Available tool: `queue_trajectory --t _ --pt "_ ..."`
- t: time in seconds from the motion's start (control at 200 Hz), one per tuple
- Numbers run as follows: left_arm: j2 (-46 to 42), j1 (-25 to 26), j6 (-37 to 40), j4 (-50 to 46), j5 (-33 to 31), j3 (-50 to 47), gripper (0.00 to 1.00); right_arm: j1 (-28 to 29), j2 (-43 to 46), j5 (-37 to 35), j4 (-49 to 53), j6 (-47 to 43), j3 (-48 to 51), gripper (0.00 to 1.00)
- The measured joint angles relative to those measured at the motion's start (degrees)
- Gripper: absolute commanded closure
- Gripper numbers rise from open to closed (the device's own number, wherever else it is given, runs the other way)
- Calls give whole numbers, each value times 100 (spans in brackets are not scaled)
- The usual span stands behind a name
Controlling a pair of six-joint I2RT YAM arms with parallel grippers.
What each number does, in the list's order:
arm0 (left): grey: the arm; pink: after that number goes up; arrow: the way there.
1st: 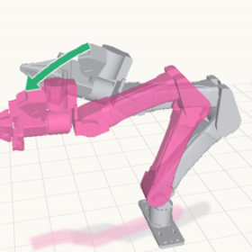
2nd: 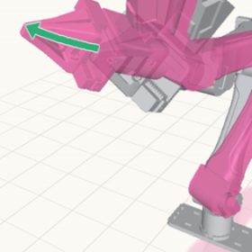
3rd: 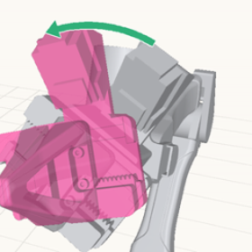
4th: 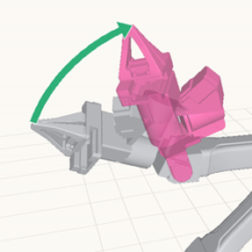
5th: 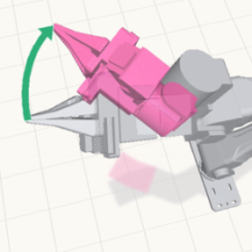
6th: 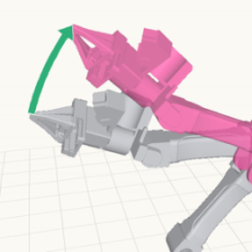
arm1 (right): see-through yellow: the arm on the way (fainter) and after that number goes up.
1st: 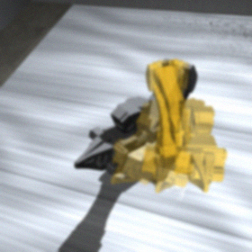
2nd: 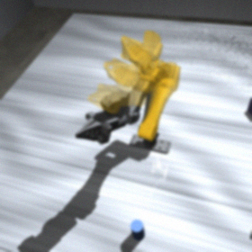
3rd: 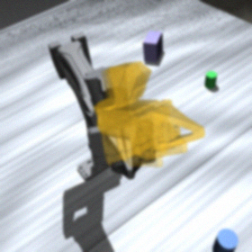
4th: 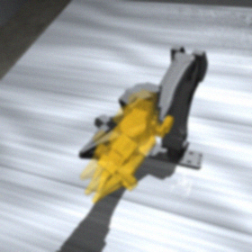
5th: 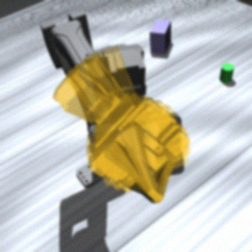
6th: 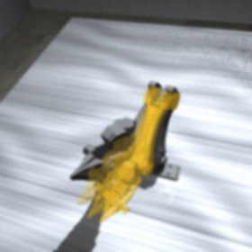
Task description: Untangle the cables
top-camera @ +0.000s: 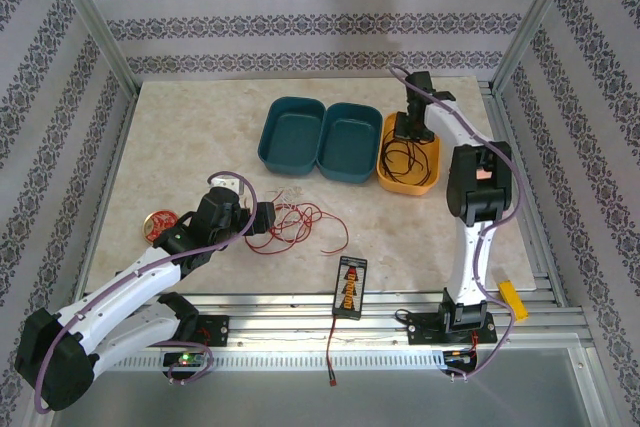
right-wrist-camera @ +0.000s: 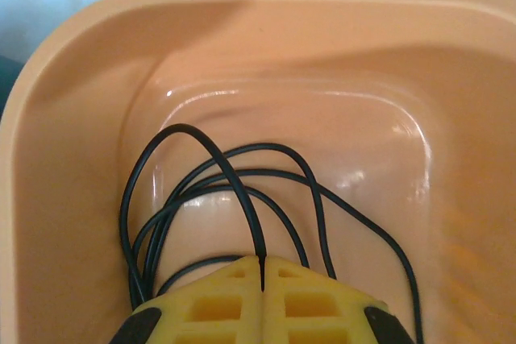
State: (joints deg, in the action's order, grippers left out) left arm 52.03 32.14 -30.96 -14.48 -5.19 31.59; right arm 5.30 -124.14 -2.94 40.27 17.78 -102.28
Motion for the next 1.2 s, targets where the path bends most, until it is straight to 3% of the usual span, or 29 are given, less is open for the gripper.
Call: queue_trajectory --t 0.23,0.405,0.5,0.635,0.979,1.204 --pt "0 0 -79 52 0 -68 1 11 -503 -221 254 -17 -343 100" --pt "9 0 -98 63 0 -72 1 11 -514 -332 380 -35 -319 85" --pt "48 0 -101 68 0 -72 1 11 -393 -378 389 -76 -140 72" --pt "136 0 -101 72 0 -72 1 11 50 -455 400 -94 177 65" --pt "267 0 -101 101 24 -66 1 11 1325 -682 407 -120 463 60" --pt "411 -15 -289 120 -4 -28 1 332 2330 -354 184 11 1504 63"
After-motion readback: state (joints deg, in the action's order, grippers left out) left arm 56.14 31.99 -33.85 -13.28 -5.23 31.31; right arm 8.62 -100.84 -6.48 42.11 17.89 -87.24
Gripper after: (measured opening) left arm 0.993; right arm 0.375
